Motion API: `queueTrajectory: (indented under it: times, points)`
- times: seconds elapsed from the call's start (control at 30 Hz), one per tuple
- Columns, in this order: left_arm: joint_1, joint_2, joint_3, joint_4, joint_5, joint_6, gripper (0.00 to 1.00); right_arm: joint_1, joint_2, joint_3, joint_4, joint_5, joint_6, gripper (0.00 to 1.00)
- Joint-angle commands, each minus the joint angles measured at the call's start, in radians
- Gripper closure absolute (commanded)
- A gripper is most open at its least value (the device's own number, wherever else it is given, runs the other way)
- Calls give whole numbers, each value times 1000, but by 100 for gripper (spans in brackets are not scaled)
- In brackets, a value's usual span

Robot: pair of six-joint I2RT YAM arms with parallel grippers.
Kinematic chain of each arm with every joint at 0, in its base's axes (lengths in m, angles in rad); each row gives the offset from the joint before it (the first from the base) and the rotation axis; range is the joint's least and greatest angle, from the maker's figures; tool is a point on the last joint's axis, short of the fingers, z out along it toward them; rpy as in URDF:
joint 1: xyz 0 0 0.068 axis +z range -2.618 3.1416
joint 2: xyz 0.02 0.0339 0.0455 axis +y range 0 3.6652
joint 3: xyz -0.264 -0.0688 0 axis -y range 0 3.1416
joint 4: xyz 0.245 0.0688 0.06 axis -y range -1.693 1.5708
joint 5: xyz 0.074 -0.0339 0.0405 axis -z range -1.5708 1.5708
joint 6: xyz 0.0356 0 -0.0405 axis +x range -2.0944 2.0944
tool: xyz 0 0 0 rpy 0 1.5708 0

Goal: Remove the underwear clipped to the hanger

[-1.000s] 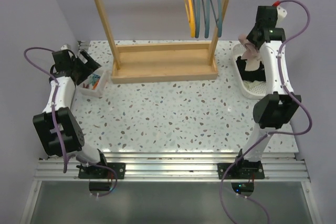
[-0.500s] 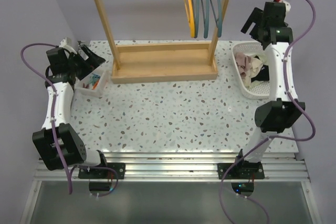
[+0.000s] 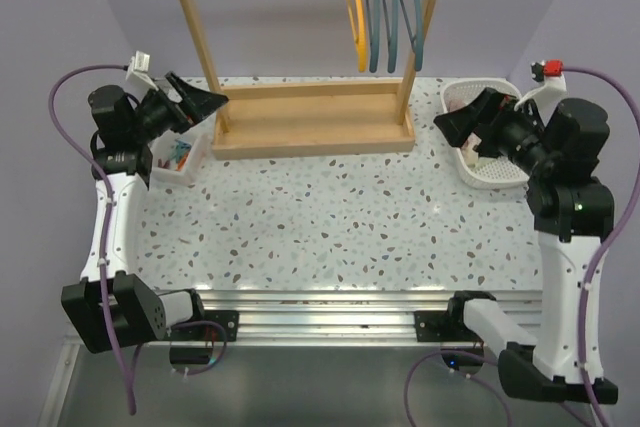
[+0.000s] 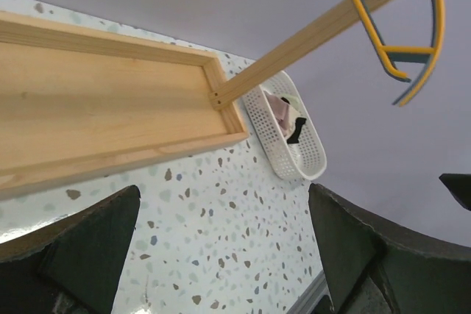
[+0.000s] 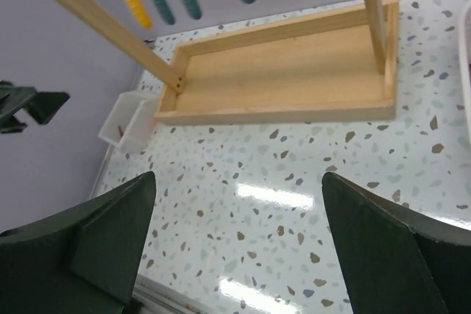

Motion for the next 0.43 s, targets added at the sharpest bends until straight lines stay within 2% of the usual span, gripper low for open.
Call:
queueTrajectory:
  times: [0.0,0.17,0.3,0.4]
  points:
    - [-42,-36,42,119,103,-58,0,15,-93,-21,-4,-147,23,2]
    - [-63,-53,112,67,96,-45,0,15,-159,-15,45,-244,100,2]
    - [-63,-67,90,172,116,-116,0,39,-133,92,0,-160,71,2]
    - [-63,-87,61,246,105,-186,0,141,-79,146,-16,-74,24,2]
